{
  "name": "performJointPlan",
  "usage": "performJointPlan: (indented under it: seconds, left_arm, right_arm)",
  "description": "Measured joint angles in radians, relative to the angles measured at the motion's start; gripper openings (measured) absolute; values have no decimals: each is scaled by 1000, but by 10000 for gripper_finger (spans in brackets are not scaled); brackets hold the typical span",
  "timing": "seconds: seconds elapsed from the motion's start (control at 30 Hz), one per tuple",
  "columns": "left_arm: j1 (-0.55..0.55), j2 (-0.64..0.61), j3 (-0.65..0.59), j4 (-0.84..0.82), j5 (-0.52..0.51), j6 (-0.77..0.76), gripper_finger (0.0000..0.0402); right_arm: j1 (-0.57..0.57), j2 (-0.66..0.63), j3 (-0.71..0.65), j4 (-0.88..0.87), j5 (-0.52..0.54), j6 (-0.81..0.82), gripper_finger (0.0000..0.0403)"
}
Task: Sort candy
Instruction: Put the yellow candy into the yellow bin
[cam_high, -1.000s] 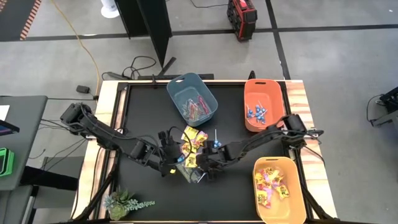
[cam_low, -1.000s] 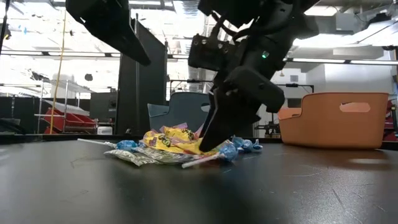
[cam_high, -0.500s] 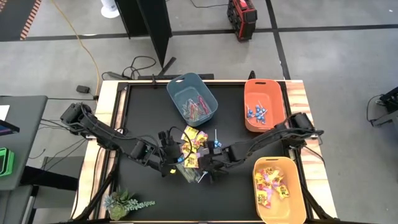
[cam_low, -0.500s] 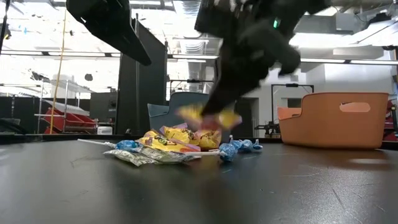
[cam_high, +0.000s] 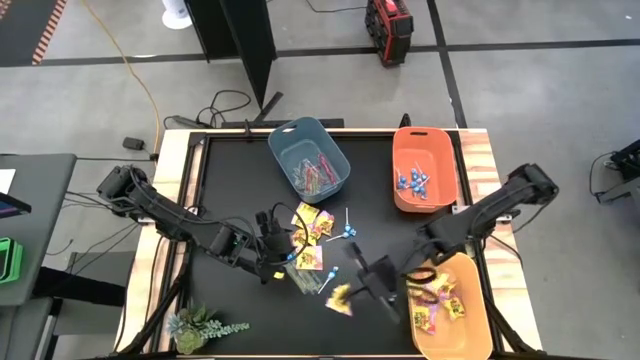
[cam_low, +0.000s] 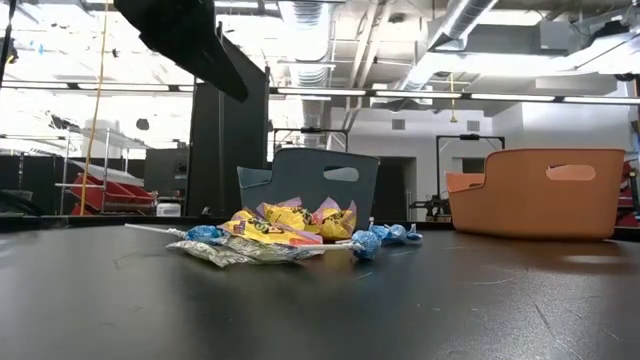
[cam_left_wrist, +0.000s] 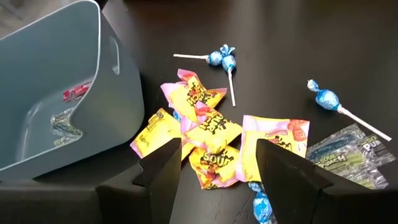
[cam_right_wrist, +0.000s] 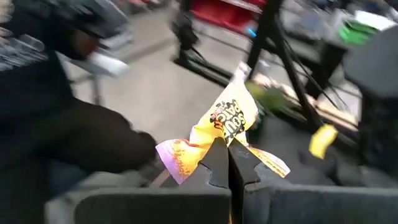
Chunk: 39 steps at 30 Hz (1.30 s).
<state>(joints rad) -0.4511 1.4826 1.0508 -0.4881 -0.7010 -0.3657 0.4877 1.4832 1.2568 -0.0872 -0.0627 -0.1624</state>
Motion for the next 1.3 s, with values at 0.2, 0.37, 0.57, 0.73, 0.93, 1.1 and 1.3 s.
performJointPlan:
  seconds: [0.2, 0.37, 0.57, 0.73, 0.93, 1.1, 1.3]
  left_arm:
    - [0, 0, 0, 20, 0, 4, 201]
    - [0, 0, 0, 20, 4, 4, 201]
    - [-2, 0, 0, 20, 20, -12, 201]
    - [0, 0, 0, 22, 20, -12, 201]
    - [1, 5, -2, 35, 47, -36, 201]
    - [1, 10, -13, 33, 56, -62, 201]
    - [0, 10, -14, 38, 57, -98, 201]
  right_arm:
    - [25, -39, 0, -6, -73, 12, 1]
    - [64, -47, 0, -145, 180, 59, 1]
    - [156, -94, 0, -589, 429, 403, 1]
    - [260, -119, 0, -848, 454, 754, 1]
    - [403, -99, 0, -1149, 431, 1215, 1]
    - [514, -57, 0, -1252, 400, 1515, 22]
    - [605, 9, 0, -1311, 338, 1709, 124]
